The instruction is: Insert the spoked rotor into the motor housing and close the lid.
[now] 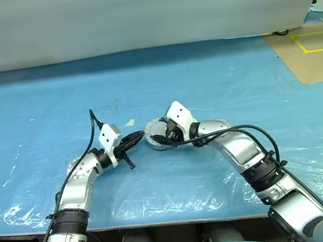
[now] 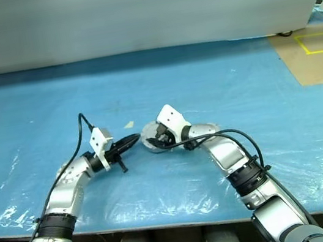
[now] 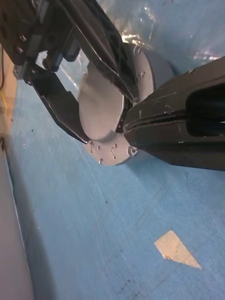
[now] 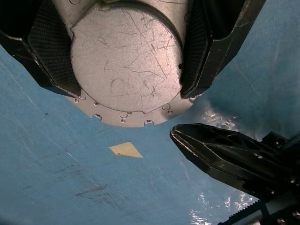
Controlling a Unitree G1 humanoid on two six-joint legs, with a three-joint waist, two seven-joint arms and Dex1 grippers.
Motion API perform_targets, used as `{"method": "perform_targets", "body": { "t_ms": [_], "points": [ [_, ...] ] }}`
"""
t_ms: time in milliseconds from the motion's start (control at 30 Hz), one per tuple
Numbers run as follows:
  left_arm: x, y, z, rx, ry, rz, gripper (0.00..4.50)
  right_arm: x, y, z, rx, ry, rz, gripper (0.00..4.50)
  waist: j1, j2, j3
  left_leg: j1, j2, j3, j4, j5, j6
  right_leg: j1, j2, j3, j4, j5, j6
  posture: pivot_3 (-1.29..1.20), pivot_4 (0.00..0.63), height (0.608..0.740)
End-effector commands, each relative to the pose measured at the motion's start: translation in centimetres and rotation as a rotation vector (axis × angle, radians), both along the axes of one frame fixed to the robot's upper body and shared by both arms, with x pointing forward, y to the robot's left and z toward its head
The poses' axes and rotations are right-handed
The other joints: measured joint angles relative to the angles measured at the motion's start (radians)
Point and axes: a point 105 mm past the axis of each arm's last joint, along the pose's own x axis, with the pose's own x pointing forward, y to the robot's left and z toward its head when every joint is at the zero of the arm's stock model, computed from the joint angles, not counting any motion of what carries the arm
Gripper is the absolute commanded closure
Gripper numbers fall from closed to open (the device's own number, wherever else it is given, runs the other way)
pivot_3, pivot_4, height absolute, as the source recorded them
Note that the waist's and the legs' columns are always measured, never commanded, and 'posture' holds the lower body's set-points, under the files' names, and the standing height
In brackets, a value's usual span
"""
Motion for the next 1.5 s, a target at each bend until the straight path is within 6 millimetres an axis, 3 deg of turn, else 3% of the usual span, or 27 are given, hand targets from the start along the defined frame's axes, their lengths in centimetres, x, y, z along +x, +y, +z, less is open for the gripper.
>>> {"method": "perform_targets", "body": {
  "t_ms": [33,267,467,700,833,867,1233,1500],
  "points": [
    [0.5,-0.8,0.0,0.029,-0.029,0.009,4.50,-0.4,-3.2,-5.5,-0.151,0.167,-0.116,1.46,0.000,0.000,0.000,0.000,0.000,0.000,0.000,0.000,0.000,0.000,0.000,0.000,0.000,0.000,0.000,0.00,0.150,0.740],
    [-0.5,-2.6,0.2,-0.010,-0.026,-0.080,4.50,-0.6,-3.1,-5.3,-0.147,0.164,-0.103,1.46,0.001,0.000,0.000,0.000,0.000,0.000,0.000,-0.001,0.002,0.000,0.000,0.000,0.000,0.000,0.000,0.00,0.150,0.740],
    [0.1,-2.0,-1.7,0.094,0.035,-0.028,4.50,-0.9,-2.9,-5.2,-0.147,0.165,-0.079,1.46,0.004,0.000,-0.001,0.000,0.000,0.000,-0.001,-0.002,0.003,0.000,-0.001,0.000,-0.001,0.000,0.000,0.00,0.150,0.740],
    [-0.7,-2.3,-2.7,0.117,0.096,-0.065,4.50,-1.2,-2.8,-4.8,-0.123,0.176,-0.068,1.46,0.004,0.002,-0.004,0.000,-0.001,-0.001,-0.002,-0.002,0.003,0.000,-0.002,0.000,-0.003,-0.001,0.001,0.00,0.150,0.740],
    [-1.0,-2.5,-2.7,0.102,0.108,-0.075,4.50,-1.2,-2.7,-4.3,-0.099,0.166,-0.059,0.15,0.005,0.002,-0.005,-0.001,-0.001,0.000,-0.002,-0.002,0.003,0.001,-0.002,0.000,-0.004,-0.002,0.002,0.00,0.150,0.740],
    [-1.0,-2.5,-2.7,0.098,0.110,-0.076,4.50,-1.2,-2.6,-4.0,-0.088,0.156,-0.049,0.07,0.005,0.002,-0.005,-0.001,-0.001,0.000,-0.002,-0.002,0.003,0.001,-0.002,0.000,-0.004,-0.002,0.002,0.00,0.150,0.740],
    [-1.4,-2.7,-2.5,0.082,0.120,-0.092,4.50,-1.7,-2.3,-1.5,0.030,0.104,0.071,0.07,0.007,0.002,-0.005,-0.005,-0.002,0.000,-0.006,0.000,-0.001,0.001,-0.001,0.000,-0.010,0.000,-0.002,0.00,0.150,0.740],
    [-1.4,-2.7,-2.4,0.081,0.118,-0.096,4.50,-1.2,-3.1,-0.5,0.104,0.121,0.028,0.07,0.007,0.002,-0.005,-0.006,-0.001,0.000,-0.006,0.001,-0.001,0.001,-0.001,-0.001,-0.011,0.000,-0.002,0.00,0.150,0.740]
  ]
}}
